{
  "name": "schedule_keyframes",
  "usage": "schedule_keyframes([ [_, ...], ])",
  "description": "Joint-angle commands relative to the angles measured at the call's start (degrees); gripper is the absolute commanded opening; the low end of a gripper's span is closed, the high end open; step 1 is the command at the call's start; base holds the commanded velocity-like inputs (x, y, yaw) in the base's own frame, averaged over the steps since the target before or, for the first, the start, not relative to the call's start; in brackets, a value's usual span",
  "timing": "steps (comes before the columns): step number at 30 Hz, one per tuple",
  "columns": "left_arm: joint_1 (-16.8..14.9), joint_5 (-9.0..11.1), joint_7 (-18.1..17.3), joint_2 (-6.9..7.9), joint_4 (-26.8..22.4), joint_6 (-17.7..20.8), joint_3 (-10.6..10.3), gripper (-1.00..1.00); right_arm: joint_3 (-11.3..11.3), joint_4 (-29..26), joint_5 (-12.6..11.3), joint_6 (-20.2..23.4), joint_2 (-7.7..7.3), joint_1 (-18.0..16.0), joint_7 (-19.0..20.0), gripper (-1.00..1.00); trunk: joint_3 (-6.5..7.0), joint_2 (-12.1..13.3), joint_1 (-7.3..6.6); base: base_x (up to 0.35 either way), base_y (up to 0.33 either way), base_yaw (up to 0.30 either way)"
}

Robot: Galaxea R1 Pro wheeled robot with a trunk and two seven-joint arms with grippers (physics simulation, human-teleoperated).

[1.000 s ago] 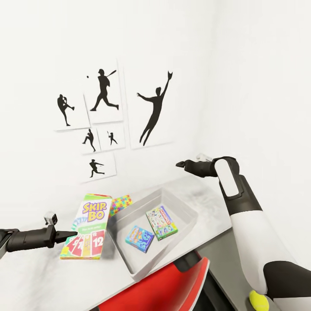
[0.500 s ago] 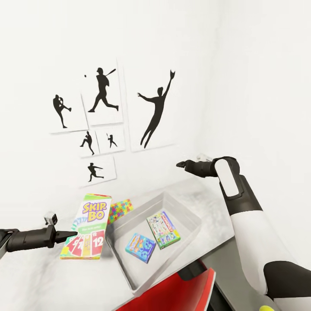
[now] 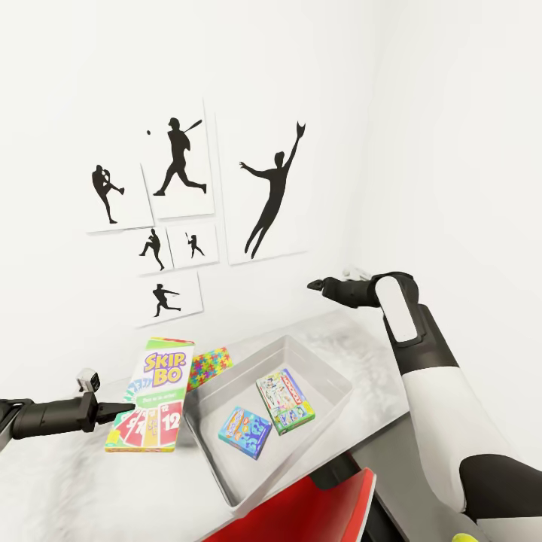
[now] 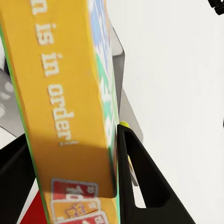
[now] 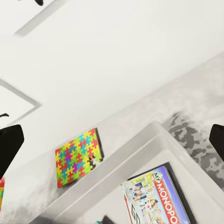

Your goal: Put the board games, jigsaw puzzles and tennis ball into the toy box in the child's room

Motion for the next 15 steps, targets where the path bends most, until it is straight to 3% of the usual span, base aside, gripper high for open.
schedule_keyframes([
  [1, -0.1, 0.2, -0.2, 0.08, 0.0, 0.6, -0.3, -1.00, 0.0, -0.1, -0.6, 0.1, 0.04, -0.1, -0.6, 1.00, -0.14, -0.1, 0.04, 0.000, 0.000, 0.000],
  [15, -0.1, 0.1, -0.2, -0.17, 0.0, 0.6, -0.3, -1.00, -0.1, -0.1, -0.6, -0.1, 0.12, -0.1, -0.6, 1.00, -0.14, -0.1, 0.04, 0.000, 0.000, 0.000],
])
